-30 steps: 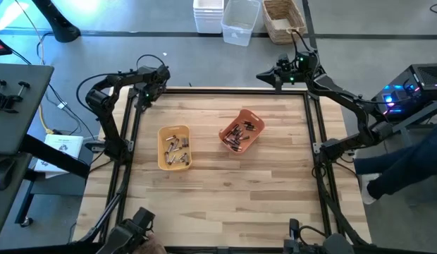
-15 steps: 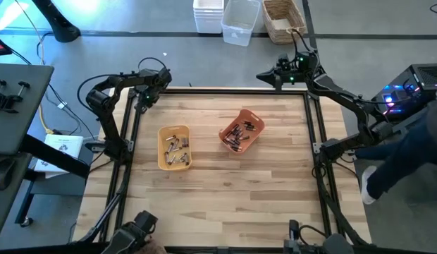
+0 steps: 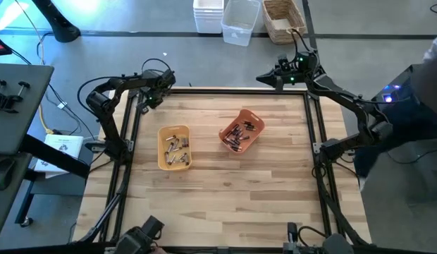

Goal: Sort batteries
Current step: Put the black battery into the orange bin

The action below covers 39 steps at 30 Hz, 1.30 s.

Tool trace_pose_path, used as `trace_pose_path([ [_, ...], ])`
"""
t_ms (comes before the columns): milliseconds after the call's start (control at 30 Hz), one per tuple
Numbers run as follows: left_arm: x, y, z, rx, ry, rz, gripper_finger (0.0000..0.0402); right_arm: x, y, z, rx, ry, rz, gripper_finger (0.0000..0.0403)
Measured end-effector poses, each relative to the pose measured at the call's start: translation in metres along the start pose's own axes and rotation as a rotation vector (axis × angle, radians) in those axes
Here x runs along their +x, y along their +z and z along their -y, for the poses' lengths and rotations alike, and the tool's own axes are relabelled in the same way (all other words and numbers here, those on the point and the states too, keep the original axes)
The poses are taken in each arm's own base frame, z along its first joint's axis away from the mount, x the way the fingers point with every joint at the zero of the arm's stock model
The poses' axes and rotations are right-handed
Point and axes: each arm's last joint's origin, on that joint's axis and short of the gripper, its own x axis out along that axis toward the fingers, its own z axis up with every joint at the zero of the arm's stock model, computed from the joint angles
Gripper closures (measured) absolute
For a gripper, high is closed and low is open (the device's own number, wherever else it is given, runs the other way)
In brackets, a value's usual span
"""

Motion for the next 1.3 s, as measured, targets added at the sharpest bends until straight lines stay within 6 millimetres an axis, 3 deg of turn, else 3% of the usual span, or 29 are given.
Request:
trace_pose_path([
  [400,-0.026,-0.069,0.009,0.210,-0.130,0.002,0.0402,0.000,0.000,0.000,-0.004,0.000,0.000,0.0402],
  [633,-0.040,-0.111,0.009,0.517,-0.232,-0.018,0.0401,0.000,0.000,0.000,-0.005,0.000,0.000,0.0402],
  [800,-0.051,-0.139,0.013,0.891,-0.380,0.032,0.0401,0.000,0.000,0.000,-0.021,0.000,0.000,0.0402],
  [900,-0.055,-0.148,0.013,1.042,-0.425,0.056,0.0401,0.000,0.000,0.000,-0.020,0.000,0.000,0.0402],
  [1067,-0.056,-0.153,0.013,1.059,-0.440,0.042,0.0395,0.000,0.000,0.000,0.006,0.000,0.000,0.0402],
  [1300,-0.048,-0.155,0.015,1.066,-0.420,0.026,0.0324,0.000,0.000,0.000,0.024,-0.007,0.002,0.0402],
])
